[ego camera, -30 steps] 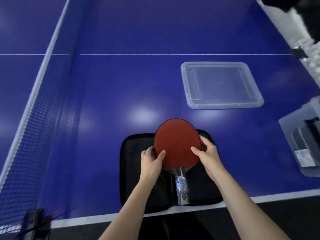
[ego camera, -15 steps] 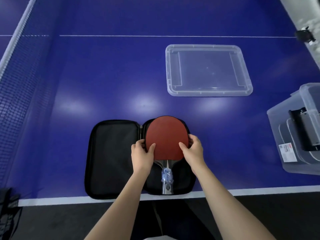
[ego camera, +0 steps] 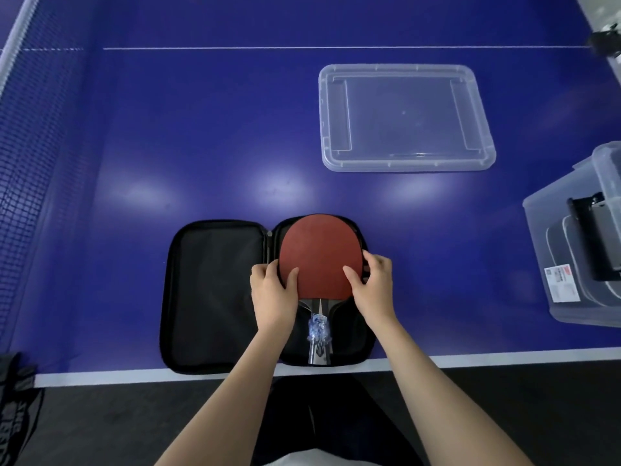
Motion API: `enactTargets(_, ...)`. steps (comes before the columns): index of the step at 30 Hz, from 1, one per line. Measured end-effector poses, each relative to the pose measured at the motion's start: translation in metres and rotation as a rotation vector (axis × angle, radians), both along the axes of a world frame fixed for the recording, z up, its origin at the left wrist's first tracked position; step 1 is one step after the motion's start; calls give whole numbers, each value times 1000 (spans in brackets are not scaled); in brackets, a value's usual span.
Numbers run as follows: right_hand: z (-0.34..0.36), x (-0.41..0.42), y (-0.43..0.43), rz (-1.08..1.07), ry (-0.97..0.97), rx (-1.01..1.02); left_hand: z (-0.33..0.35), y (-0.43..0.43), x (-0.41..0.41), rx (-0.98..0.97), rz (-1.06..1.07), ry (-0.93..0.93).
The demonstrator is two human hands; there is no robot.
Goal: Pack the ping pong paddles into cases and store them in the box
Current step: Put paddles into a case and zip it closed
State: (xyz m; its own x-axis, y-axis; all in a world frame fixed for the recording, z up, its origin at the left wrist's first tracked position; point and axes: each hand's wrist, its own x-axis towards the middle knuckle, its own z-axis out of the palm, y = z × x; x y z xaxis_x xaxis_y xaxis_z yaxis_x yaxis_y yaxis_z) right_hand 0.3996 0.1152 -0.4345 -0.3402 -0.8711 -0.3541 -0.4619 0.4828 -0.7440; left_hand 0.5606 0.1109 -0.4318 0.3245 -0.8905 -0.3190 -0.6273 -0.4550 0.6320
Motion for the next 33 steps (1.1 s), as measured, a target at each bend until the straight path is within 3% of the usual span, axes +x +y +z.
enactTargets(5,5,-2,14,-41,6,-51,3,0,22,-28,-44,-45)
enactTargets(8,6,-1,28,16,29,-50,4,9,58,-80,21,-178)
enactTargets(13,5,1,42,59,52,-10,-4,35,127,79,177,-303)
enactTargets(18,3,0,46,81,68,17,-9,49,157,181,170,-217)
enactTargets(28,1,1,44,104,79,36,31,63,175,-83,156,134)
enactTargets(33,14,4,43,80,77,-3,71,67,139,-159,73,305)
